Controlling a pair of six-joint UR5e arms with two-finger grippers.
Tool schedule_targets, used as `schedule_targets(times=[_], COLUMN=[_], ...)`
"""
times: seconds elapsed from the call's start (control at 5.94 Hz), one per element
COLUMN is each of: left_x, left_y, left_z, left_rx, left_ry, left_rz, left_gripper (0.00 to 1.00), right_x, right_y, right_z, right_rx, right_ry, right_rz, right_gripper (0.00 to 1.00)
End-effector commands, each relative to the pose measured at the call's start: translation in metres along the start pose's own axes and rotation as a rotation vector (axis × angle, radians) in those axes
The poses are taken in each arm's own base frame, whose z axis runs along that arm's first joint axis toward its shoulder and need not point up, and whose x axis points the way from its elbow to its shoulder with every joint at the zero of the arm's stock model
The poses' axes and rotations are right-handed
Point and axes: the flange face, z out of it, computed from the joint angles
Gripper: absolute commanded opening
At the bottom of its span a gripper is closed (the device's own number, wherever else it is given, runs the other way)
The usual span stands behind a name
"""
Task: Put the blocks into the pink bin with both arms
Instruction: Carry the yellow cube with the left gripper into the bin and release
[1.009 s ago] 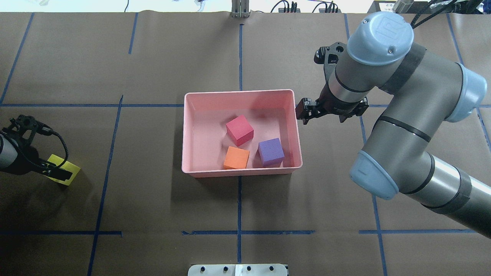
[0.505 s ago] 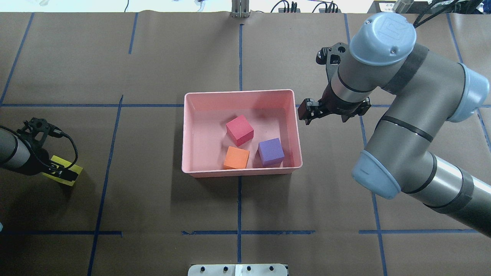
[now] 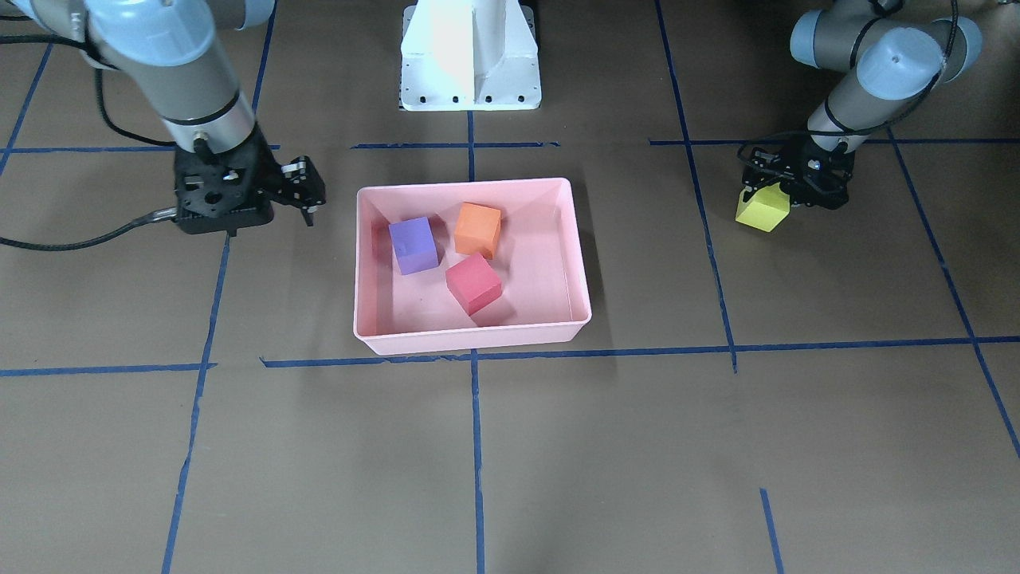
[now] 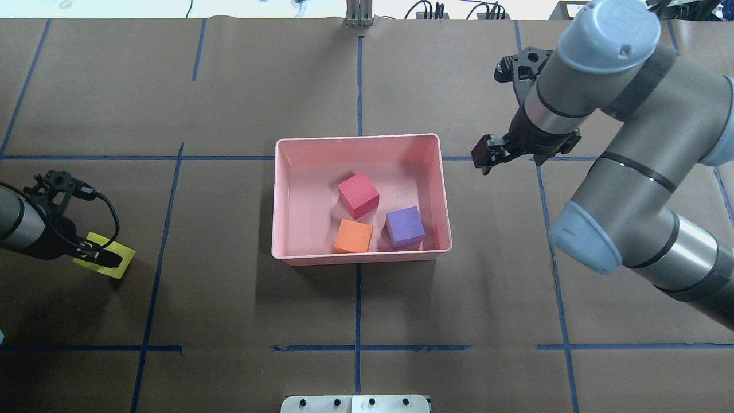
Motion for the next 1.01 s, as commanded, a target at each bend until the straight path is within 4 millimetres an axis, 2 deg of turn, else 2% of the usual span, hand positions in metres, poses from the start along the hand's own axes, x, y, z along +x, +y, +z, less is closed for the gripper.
schedule_targets(times=[0.0,0.17,0.34,0.5,0.67,0.84], left_x=[0.079,0.153,0.212,0.267,0.330,0.348], left_y=[-0.077,-0.133,-0.166,-0.190,-0.208,-0.200], left_z=[-0.070,-0.109,-0.139,-0.137,-0.113,-0.089], left_rx=[0.038,0.023,0.030,0.023,0.027,0.041], left_ry=[-0.011,-0.030,-0.017,0.019,0.009,-0.030], left_rz=[-0.105,-0.176,-0.259,-0.346,-0.385,-0.356], left_gripper=[0.30,0.30,0.30,0.31,0.42,0.99], right_x=[0.108,0.162,0.208,0.255,0.294,0.312], right_y=[-0.007,-0.003,0.007,0.020,0.038,0.050], right_z=[-0.009,-0.014,-0.017,-0.026,-0.029,-0.033], right_rx=[-0.029,-0.041,-0.056,-0.058,-0.062,-0.062], right_ry=[0.012,0.012,0.003,-0.014,-0.011,-0.013], right_rz=[-0.108,-0.153,-0.186,-0.218,-0.245,-0.249], right_gripper=[1.00,1.00,1.00,1.00,1.00,1.00])
